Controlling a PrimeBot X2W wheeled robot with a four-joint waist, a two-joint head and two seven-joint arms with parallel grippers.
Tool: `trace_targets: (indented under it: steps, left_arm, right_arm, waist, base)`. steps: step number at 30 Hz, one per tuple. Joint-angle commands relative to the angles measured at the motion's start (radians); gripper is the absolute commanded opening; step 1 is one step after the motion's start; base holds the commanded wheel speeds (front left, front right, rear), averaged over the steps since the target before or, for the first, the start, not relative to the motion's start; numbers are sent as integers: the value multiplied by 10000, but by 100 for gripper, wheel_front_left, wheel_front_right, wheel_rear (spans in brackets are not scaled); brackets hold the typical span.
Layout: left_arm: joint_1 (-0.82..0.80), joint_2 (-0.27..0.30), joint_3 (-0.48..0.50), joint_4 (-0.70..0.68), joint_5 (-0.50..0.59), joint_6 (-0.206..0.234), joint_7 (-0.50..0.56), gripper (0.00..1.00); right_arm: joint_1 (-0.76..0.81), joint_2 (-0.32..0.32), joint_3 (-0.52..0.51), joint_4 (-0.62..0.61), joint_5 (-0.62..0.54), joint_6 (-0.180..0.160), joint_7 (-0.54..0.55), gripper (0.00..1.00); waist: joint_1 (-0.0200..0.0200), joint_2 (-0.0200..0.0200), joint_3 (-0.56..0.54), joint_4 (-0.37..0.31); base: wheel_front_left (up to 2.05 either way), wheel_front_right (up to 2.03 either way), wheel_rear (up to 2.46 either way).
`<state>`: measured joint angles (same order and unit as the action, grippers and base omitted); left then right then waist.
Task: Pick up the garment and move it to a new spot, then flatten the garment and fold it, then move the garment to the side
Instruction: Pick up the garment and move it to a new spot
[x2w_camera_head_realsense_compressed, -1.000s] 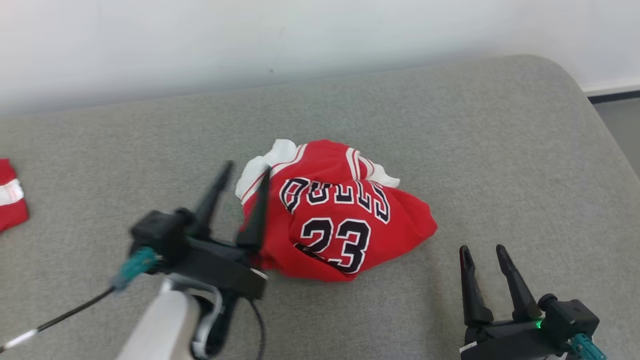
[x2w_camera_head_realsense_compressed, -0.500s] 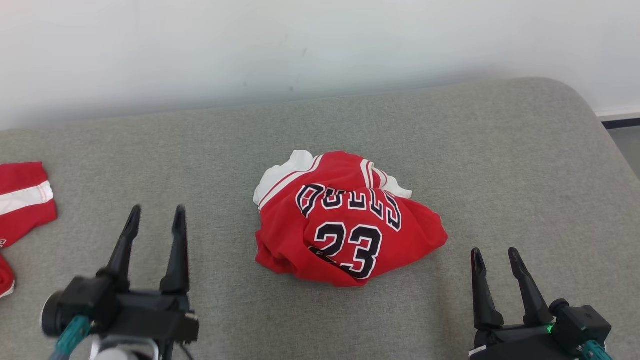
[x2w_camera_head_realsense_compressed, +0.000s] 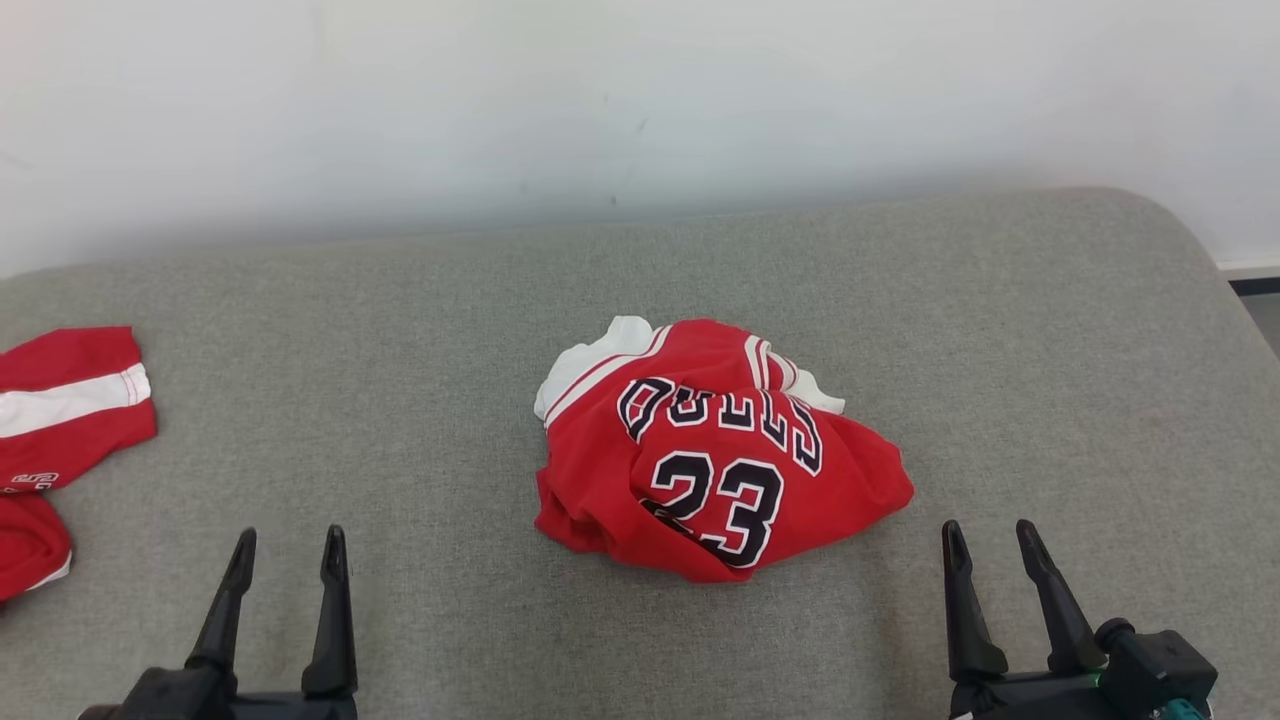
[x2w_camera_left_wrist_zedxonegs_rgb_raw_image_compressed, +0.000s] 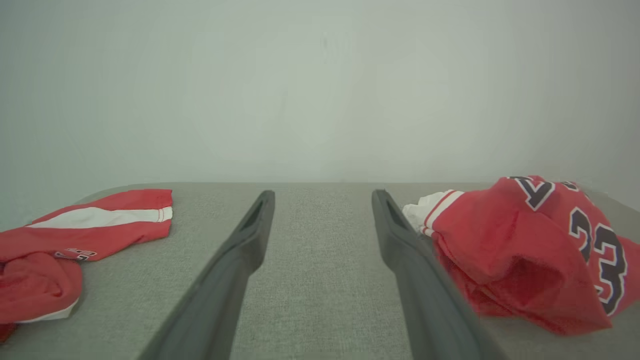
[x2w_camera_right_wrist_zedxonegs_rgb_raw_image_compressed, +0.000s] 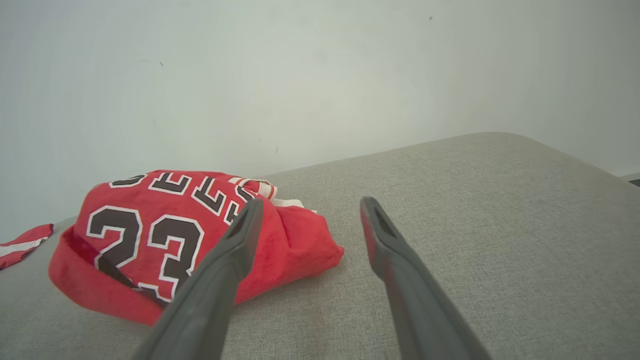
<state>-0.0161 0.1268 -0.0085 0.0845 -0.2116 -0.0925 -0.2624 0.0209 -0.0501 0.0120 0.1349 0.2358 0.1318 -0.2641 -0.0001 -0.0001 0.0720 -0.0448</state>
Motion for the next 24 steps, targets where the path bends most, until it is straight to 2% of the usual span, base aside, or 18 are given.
trace_targets:
  steps: [1,11,24]
  left_arm:
    - [182,-120,134,44,153,-87,-26,100]
    - [692,-568,699,193,611,-370,-27,100]
    - [1098,-745,829,178,804,-382,-27,100]
  right_arm:
    - [100,-3,19,12,-71,-21,-15,100]
    - [326,-3,98,98,-87,-21,-15,100]
    - [442,-3,172,168,-136,-21,-15,100]
  waist:
    - [1,1,-102,49]
    - [1,1,-285,130]
    - [1,1,-327,94]
  base:
    - [0,0,0]
    - [0,0,0]
    - [0,0,0]
